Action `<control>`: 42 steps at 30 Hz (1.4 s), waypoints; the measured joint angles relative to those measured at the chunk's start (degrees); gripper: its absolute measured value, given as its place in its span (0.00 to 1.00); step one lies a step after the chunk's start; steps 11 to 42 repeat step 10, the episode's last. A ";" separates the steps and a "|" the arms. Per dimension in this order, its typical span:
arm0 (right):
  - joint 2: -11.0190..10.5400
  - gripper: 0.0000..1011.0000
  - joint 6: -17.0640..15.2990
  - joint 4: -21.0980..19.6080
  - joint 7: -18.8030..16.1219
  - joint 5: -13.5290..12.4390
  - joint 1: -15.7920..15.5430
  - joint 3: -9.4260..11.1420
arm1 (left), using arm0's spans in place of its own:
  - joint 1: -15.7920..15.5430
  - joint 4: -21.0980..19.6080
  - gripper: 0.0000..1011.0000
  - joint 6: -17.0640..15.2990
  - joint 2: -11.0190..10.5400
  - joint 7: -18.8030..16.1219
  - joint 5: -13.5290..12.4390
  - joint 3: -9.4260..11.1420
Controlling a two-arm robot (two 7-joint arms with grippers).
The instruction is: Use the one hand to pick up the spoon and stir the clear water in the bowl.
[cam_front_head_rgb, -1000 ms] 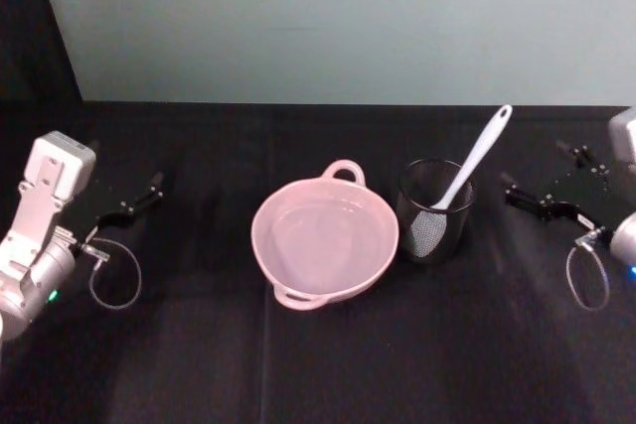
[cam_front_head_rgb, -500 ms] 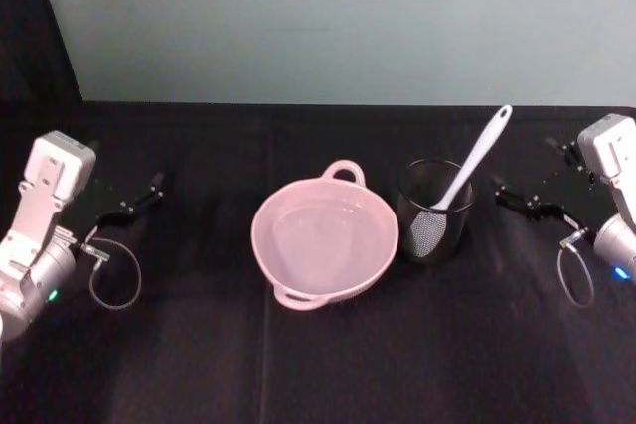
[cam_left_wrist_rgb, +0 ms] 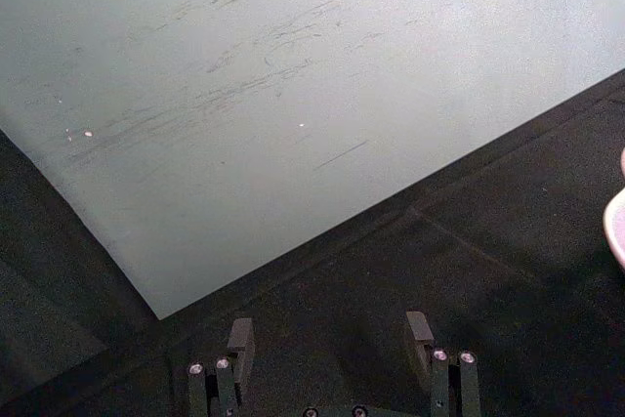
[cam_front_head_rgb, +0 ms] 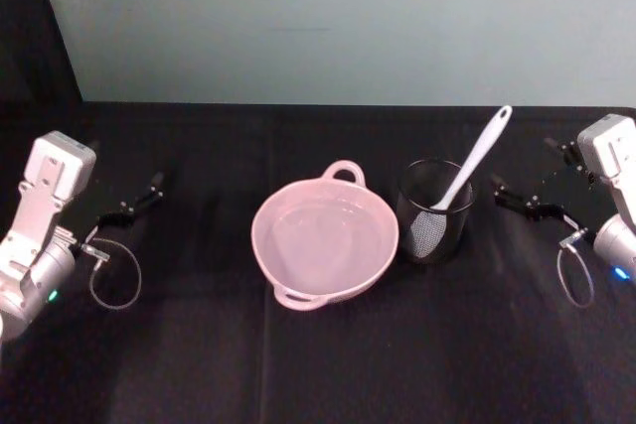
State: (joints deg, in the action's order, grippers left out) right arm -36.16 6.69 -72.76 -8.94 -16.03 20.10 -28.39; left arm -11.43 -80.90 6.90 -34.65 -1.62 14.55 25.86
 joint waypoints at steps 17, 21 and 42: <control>-0.05 0.99 -0.01 -0.05 0.00 -0.03 0.00 -0.04 | 0.00 0.00 1.00 0.00 0.00 0.00 0.00 0.00; -0.05 0.99 -0.01 -0.05 0.00 -0.03 0.00 -0.04 | 0.00 0.00 1.00 0.00 0.00 0.00 0.00 0.00; -0.05 0.99 -0.01 -0.05 0.00 -0.03 0.00 -0.04 | 0.00 0.00 1.00 0.00 0.00 0.00 0.00 0.00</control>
